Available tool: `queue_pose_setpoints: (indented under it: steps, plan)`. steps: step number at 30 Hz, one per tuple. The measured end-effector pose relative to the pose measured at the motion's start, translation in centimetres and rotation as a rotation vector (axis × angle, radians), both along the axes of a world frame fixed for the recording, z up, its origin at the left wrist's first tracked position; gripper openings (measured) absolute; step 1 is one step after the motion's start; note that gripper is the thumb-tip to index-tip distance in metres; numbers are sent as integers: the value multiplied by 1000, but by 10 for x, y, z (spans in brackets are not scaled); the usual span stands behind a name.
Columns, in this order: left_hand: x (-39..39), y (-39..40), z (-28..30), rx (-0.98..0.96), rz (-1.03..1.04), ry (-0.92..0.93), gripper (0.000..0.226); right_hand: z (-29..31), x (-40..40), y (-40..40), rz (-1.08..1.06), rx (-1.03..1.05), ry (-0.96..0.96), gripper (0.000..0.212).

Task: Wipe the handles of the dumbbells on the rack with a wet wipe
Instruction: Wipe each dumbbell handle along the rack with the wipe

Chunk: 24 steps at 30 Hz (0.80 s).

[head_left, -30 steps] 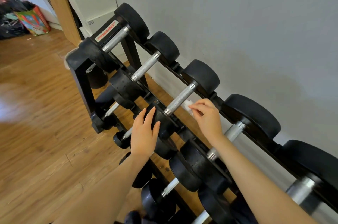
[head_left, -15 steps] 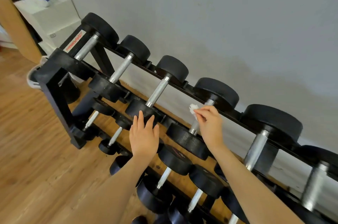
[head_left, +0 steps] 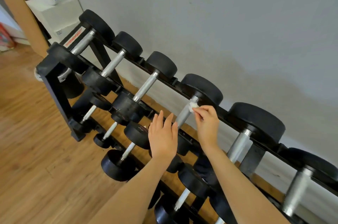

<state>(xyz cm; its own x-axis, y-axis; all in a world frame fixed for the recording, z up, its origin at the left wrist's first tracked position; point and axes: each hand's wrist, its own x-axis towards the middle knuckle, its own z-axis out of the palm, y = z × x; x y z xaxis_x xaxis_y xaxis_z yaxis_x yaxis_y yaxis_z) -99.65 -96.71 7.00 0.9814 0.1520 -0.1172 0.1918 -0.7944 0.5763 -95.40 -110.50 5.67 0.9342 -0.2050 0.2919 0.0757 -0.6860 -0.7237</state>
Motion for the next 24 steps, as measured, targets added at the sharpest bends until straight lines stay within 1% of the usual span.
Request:
queue_pose_setpoints:
  steps: [2,5,8,13,17,20,24]
  plan:
    - [0,-8,-4,19,79,-21,46,-4,-1,-6,5,-1,-8,18]
    - [4,-16,-9,33,194,-56,45,-9,3,-7,-12,73,-13,18]
    - [6,-23,-15,43,279,-98,43,-15,11,-5,30,96,-32,19]
    - [6,-25,-24,69,308,-194,41,-24,22,-4,54,125,-56,19]
    - [6,-25,-27,106,315,-258,54,-30,24,3,27,193,-67,21]
    - [7,-25,-29,121,312,-278,55,-31,25,7,18,286,-58,21]
    - [8,-25,-31,113,320,-287,54,-32,26,11,-35,273,-82,23]
